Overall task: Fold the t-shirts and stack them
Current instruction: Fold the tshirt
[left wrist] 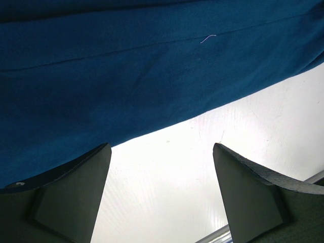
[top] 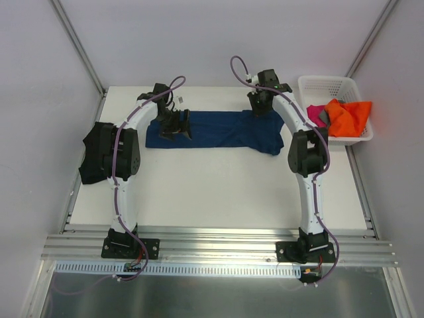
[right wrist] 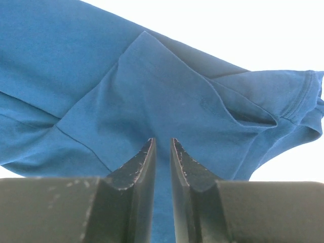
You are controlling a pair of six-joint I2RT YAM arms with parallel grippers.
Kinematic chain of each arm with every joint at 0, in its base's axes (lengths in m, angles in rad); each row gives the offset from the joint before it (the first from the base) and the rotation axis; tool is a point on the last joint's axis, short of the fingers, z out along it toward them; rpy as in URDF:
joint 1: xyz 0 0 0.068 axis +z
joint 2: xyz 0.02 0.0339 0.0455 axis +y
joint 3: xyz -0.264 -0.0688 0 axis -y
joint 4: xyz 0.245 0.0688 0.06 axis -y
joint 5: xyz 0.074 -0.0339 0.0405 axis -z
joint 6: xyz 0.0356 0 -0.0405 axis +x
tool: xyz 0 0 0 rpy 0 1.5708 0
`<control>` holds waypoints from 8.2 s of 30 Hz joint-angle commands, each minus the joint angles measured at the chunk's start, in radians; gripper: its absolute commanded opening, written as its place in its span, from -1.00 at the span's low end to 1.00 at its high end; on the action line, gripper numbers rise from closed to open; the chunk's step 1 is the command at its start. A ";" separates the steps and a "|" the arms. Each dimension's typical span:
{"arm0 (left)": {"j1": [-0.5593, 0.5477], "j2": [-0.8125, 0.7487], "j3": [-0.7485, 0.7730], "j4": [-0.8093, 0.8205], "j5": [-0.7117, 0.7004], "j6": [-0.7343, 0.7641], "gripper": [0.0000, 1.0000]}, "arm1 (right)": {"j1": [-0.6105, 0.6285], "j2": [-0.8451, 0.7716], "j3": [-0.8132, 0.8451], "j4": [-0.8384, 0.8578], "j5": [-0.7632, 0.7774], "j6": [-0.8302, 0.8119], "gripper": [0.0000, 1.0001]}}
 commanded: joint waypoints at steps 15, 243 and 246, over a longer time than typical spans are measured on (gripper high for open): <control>0.020 0.033 0.097 -0.016 -0.076 0.054 0.67 | -0.048 -0.359 -0.470 -0.106 -0.088 0.076 -0.32; -0.108 -0.293 -0.249 -0.033 -0.222 0.129 0.98 | -0.045 -0.118 -0.075 0.107 -0.391 0.523 0.93; -0.080 -0.258 -0.232 -0.036 -0.211 0.126 0.98 | -0.045 -0.135 -0.107 0.078 -0.383 0.501 0.93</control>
